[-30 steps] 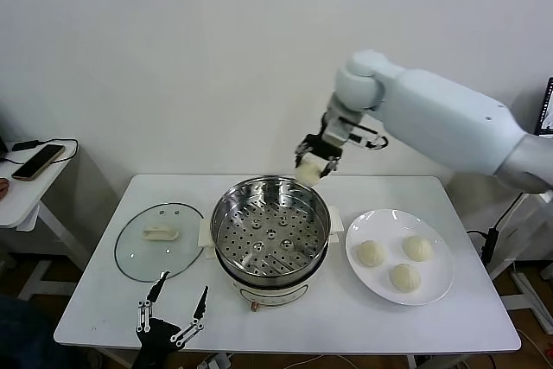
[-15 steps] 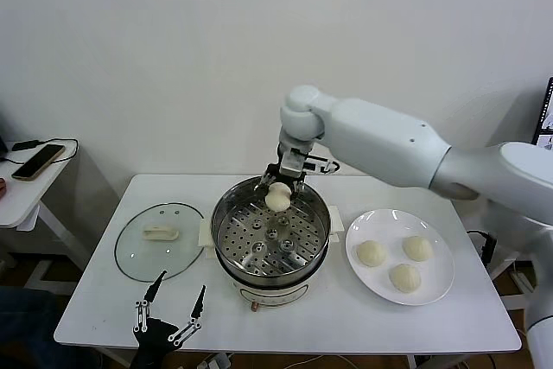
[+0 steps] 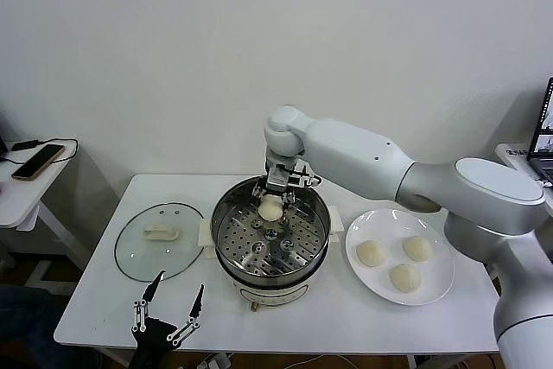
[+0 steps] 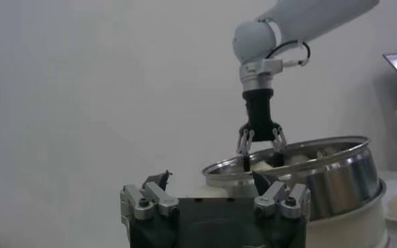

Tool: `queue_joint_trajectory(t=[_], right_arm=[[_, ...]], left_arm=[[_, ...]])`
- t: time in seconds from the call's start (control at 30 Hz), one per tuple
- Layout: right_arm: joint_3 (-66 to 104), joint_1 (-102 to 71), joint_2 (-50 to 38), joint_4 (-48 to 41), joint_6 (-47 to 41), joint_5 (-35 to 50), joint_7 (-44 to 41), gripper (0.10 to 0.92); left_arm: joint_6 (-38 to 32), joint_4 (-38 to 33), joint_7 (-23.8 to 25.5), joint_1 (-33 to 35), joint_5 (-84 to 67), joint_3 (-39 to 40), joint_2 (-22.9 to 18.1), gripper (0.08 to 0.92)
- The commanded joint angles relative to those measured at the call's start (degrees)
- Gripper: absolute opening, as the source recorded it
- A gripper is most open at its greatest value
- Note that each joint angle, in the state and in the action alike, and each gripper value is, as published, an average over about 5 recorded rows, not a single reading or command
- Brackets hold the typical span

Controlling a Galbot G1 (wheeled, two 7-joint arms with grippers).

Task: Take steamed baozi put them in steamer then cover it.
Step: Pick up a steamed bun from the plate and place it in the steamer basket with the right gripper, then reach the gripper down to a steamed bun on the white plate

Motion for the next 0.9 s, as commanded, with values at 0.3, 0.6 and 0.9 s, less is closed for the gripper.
queue_joint_trajectory(t=[0.3,0.6,0.9], right_arm=[[2.0,6.1,-7.0,6.7,-7.7,10.8,-5.1,0.823],[-6.4,18.3,-23.9,5.5,-33.8,33.3,-7.8,0.823],[-14.5,10.8,-35.9,6.6,-40.6,39.5,-3.2,0.823]], left_arm=[[0.2,-0.3,-0.1,-0.1,-0.1,-0.1,0.1,0.823],[0.4,-0.6,0.0,-0.2,0.1,0.4,0.1,0.823],[0.5,-0.3,0.0,-0.7,0.2,1.0,0.2,0.823]])
